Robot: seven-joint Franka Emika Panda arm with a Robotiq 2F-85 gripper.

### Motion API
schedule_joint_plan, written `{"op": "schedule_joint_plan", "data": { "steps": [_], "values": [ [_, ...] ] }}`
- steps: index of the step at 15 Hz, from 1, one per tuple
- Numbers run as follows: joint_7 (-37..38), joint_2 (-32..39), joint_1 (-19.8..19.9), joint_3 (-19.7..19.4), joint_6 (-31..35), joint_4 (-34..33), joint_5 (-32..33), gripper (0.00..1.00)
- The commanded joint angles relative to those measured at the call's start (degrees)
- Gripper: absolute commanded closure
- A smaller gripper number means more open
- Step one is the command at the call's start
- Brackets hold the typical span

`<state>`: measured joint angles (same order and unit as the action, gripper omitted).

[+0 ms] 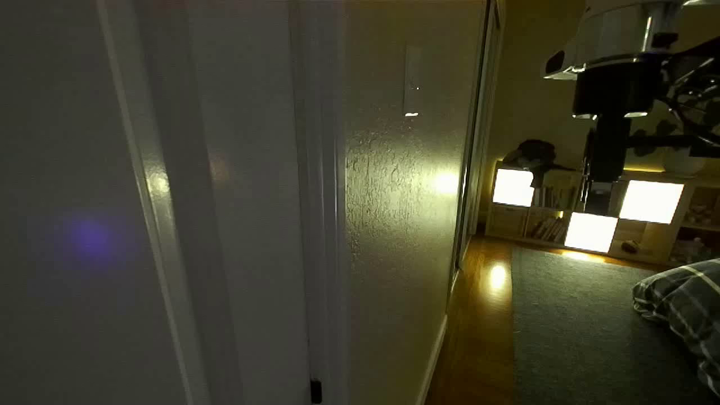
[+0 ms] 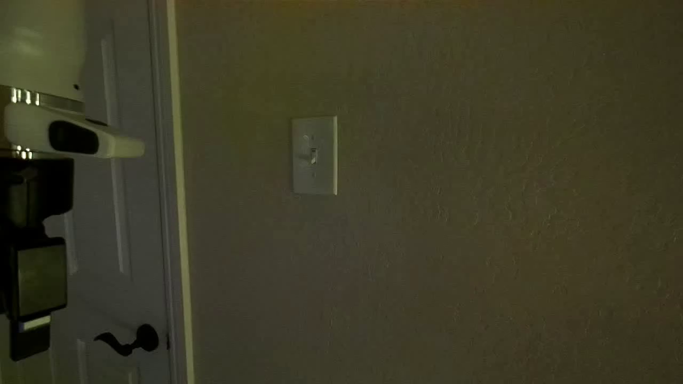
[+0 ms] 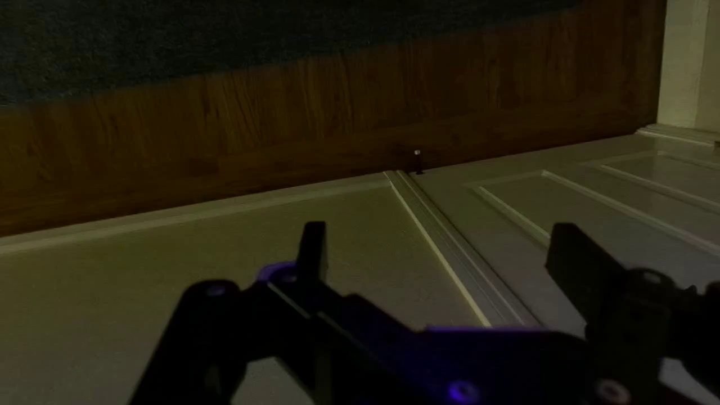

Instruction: Turn on the light switch

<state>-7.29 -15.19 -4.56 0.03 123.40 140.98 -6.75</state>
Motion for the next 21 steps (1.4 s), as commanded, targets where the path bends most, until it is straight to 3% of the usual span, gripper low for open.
{"op": "schedule_joint_plan", "data": {
  "steps": [1, 12, 21],
  "values": [
    [-0.1, 0.0, 0.3, 0.3, -0.1, -0.1, -0.1, 0.00],
    [0.3, 0.4, 0.5, 0.6, 1.1, -0.3, 0.6, 0.00],
    [0.5, 11.4, 3.1, -0.4, 5.6, -12.3, 3.1, 0.00]
  ]
}}
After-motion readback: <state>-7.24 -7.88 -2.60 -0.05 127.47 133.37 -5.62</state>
